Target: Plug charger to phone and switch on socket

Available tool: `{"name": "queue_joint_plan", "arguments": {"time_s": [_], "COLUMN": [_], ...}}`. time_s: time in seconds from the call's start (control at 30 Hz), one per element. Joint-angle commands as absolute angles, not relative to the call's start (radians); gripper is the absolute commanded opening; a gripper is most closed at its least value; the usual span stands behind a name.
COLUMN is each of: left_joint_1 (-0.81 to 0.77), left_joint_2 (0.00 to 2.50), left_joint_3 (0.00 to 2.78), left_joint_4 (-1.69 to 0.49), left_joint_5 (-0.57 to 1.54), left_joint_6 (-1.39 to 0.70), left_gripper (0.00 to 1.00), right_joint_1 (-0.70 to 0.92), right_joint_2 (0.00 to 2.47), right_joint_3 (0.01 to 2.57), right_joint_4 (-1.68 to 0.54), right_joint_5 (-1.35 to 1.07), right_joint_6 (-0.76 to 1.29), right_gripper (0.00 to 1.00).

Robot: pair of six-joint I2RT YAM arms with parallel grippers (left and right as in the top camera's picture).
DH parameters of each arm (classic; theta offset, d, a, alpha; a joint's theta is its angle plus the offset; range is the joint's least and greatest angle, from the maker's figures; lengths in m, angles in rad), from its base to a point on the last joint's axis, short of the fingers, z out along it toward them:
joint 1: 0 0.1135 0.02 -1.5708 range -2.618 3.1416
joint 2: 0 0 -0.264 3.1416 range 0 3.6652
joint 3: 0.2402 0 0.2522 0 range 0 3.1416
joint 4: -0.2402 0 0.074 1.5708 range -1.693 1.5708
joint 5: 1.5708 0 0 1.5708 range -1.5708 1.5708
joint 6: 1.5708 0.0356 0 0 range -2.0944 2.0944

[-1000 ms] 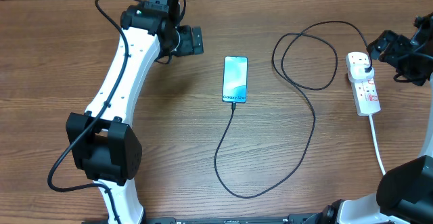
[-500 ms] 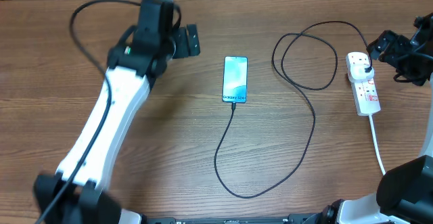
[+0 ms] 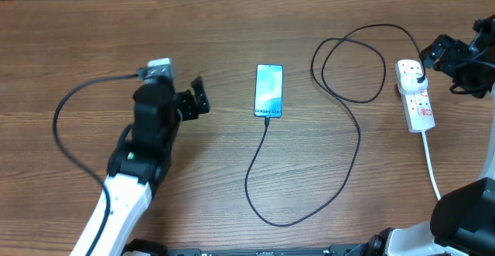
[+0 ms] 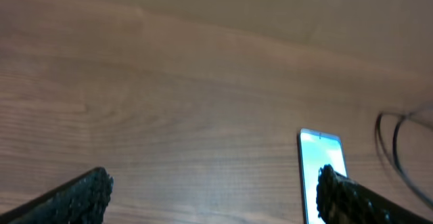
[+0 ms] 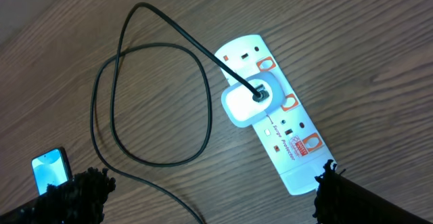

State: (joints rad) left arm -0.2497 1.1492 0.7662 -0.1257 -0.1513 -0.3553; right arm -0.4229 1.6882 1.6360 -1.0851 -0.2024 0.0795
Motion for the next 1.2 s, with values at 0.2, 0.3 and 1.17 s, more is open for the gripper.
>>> {"name": "queue_joint_plan", "arguments": {"time_s": [0.2,0.3,1.17], "left_joint_1": [-0.169,-0.147,0.042], "left_joint_2": [0.892,0.825,0.117], "left_joint_3": [0.446,0.377,0.004], "left_joint_4": [0.227,0.342,0.285], "left_joint_5": [-0.112,-0.080,0.019], "left_joint_6": [-0.206,-0.157,-0.058], "left_gripper": [1.00,1.00,1.00], "right_joint_1": [-0.421,-0.421,-0.421], "right_joint_2": [1.681,1.681,1.681], "right_joint_3": [1.638,1.638,1.638], "right_joint_4": [-1.079,-1.079,-1.079], "right_joint_5": [-0.202,-0.202,-0.202], "right_joint_6": [0.086,0.086,0.086], "right_gripper": [1.00,1.00,1.00]}}
